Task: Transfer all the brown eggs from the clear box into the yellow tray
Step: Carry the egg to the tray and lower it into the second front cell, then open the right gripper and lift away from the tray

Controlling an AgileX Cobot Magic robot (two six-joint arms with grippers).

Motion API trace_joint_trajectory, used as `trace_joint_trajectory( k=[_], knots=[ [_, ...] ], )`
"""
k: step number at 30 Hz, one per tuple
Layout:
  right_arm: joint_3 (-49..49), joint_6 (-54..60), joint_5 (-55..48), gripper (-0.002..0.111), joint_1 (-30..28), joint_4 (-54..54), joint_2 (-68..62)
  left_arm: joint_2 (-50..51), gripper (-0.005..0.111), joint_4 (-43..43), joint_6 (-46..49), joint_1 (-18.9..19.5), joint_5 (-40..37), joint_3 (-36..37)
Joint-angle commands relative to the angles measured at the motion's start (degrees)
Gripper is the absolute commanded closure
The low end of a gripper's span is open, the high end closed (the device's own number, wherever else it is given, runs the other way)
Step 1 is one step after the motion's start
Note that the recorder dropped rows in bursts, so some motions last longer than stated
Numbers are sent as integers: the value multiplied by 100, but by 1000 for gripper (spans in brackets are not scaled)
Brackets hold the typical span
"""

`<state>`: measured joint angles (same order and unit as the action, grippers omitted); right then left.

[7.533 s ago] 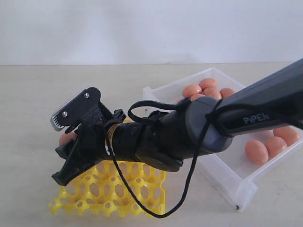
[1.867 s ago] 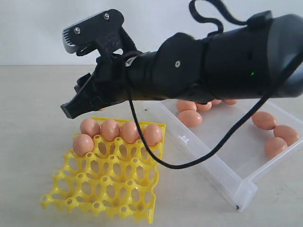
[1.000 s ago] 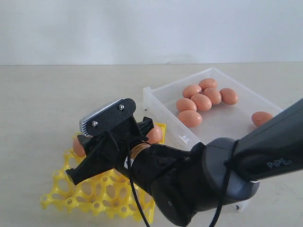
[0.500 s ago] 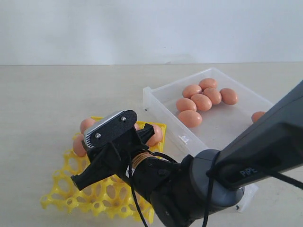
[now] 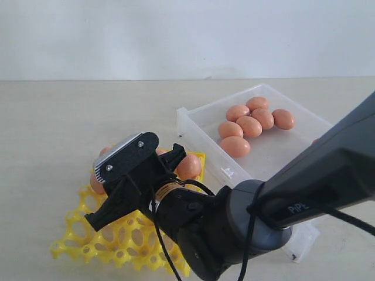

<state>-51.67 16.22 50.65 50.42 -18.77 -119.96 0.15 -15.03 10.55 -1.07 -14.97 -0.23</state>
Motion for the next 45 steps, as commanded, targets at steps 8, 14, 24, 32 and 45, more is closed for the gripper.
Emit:
trace_joint_trajectory(
  k=[8, 14, 24, 32, 45],
  knots=[
    [-45, 45, -194, 67, -21, -29, -14, -15, 103, -16, -48, -22, 32, 23],
    [-45, 45, 122, 58, -21, -40, -1, -15, 103, -16, -48, -22, 32, 23],
    [-45, -68, 73, 58, 116, -1394, 1476, -15, 103, -16, -48, -22, 32, 23],
    [-100, 6309, -3974, 58, -1441, -8117, 3644, -15, 103, -16, -48, -22, 32, 23],
    [-163, 10589, -205, 58, -4059, -8117, 3480, -15, 103, -16, -48, -22, 32, 23]
  ],
)
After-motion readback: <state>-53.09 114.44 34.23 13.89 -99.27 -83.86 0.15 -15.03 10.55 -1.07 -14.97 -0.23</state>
